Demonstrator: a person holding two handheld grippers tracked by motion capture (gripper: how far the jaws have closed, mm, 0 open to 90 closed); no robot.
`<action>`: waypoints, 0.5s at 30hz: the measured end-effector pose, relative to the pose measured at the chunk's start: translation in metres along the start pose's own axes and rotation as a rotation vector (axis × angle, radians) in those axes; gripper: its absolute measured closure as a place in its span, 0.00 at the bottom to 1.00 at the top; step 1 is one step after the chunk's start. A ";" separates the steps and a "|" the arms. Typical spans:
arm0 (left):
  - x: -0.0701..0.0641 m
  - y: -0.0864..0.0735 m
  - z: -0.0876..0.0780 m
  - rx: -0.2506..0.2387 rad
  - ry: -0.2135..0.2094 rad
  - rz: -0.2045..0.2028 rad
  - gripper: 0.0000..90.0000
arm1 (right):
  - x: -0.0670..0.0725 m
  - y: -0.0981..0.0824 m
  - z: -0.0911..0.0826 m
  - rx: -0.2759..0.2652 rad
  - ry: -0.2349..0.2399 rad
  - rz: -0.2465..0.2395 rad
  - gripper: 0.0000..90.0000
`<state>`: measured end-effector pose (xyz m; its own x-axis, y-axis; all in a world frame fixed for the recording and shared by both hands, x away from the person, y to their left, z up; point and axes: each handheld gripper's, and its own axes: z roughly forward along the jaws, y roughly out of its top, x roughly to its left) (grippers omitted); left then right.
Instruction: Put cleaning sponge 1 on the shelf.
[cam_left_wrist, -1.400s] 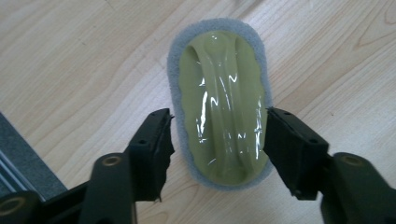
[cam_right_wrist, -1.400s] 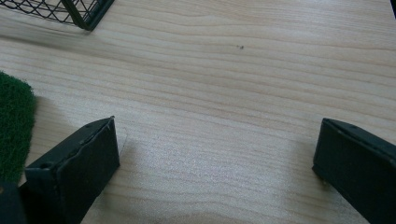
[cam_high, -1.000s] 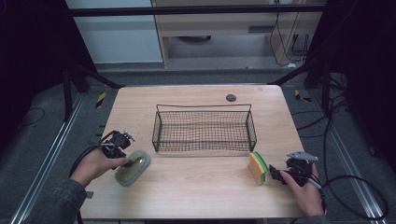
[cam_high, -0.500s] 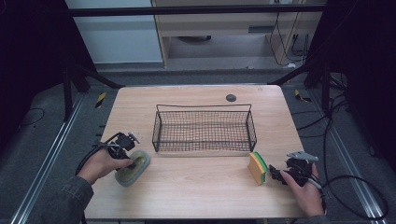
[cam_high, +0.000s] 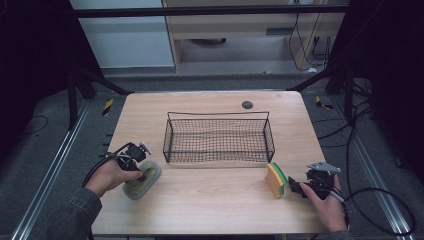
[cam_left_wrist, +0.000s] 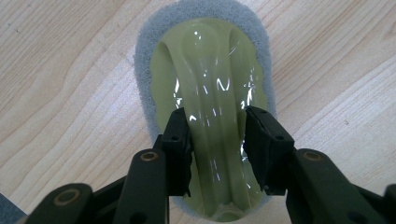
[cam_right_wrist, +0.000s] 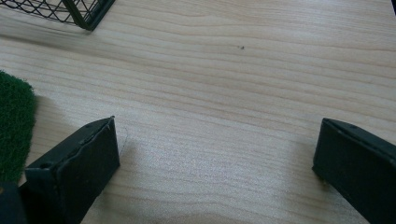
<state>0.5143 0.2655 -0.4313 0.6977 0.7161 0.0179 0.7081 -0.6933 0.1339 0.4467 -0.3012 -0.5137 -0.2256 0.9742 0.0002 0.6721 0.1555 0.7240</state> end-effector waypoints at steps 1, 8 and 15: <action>0.001 0.000 0.000 0.002 0.000 0.000 0.70 | 0.000 0.000 0.000 0.000 0.000 0.000 0.01; 0.003 -0.001 -0.003 -0.004 -0.007 0.013 0.78 | 0.000 0.000 0.000 0.000 0.000 0.000 0.01; 0.001 -0.002 -0.016 -0.026 0.006 0.068 0.78 | 0.000 0.000 0.000 0.000 0.000 0.000 0.01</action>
<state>0.5123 0.2688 -0.4155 0.7436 0.6678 0.0333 0.6558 -0.7382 0.1582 0.4468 -0.3012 -0.5136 -0.2258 0.9742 0.0005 0.6722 0.1554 0.7239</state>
